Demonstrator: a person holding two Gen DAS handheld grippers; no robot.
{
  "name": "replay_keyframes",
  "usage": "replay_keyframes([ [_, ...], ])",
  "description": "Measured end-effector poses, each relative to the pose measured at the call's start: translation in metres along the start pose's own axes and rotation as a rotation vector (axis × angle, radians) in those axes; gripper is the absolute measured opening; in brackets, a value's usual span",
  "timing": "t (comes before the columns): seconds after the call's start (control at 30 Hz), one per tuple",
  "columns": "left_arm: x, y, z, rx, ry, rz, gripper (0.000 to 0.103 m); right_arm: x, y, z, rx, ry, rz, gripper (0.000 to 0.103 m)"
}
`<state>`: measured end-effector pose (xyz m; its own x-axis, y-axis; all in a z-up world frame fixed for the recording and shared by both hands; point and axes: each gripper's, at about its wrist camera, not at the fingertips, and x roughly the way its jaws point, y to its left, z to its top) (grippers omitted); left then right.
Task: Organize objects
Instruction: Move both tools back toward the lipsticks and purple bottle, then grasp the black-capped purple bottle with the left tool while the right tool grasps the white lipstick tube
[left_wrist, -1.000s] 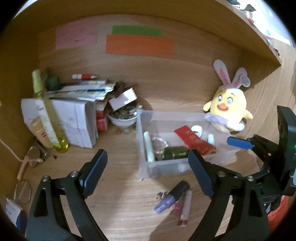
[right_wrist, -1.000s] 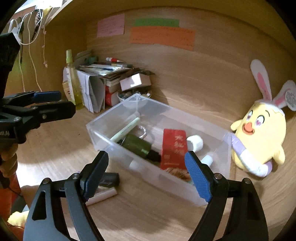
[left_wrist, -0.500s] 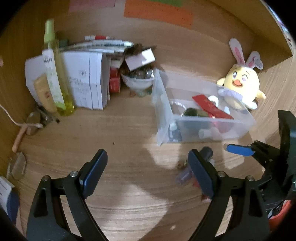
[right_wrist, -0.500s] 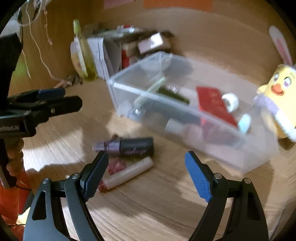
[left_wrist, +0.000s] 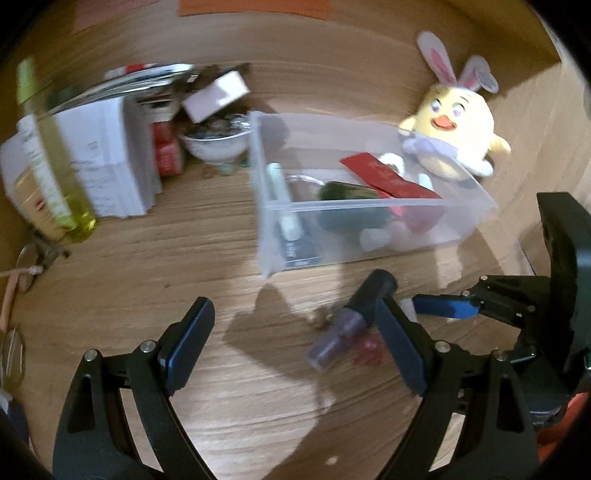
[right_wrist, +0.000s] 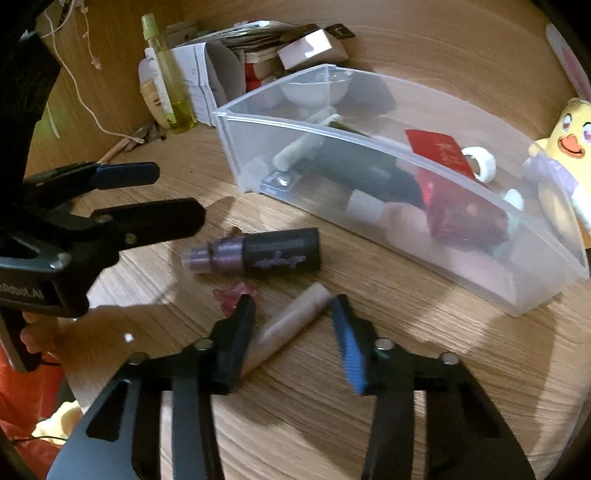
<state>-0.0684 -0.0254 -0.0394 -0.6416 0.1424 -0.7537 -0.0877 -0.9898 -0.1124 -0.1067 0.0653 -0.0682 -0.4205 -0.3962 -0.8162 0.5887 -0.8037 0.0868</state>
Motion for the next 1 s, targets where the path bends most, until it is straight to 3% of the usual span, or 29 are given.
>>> replay_keyframes([
  [0.27, 0.025, -0.03, 0.008, 0.103, 0.061, -0.033, 0.088, -0.012, -0.011, -0.012, -0.019, -0.006, -0.026, 0.02],
  [0.67, 0.057, -0.048, 0.01, 0.159, 0.152, -0.068, 0.05, -0.029, -0.046, -0.029, 0.037, -0.029, -0.081, 0.014],
  [0.73, 0.056, -0.049, 0.009, 0.164, 0.147, -0.078, 0.034, -0.03, -0.05, -0.031, 0.048, -0.045, -0.095, 0.014],
  [0.8, 0.056, -0.049, 0.008, 0.163, 0.143, -0.077, 0.025, -0.03, -0.053, -0.03, 0.065, -0.052, -0.093, 0.014],
  [1.0, 0.044, -0.043, 0.007, 0.128, 0.093, -0.072, 0.025, -0.035, -0.056, -0.03, 0.081, -0.076, -0.085, 0.014],
])
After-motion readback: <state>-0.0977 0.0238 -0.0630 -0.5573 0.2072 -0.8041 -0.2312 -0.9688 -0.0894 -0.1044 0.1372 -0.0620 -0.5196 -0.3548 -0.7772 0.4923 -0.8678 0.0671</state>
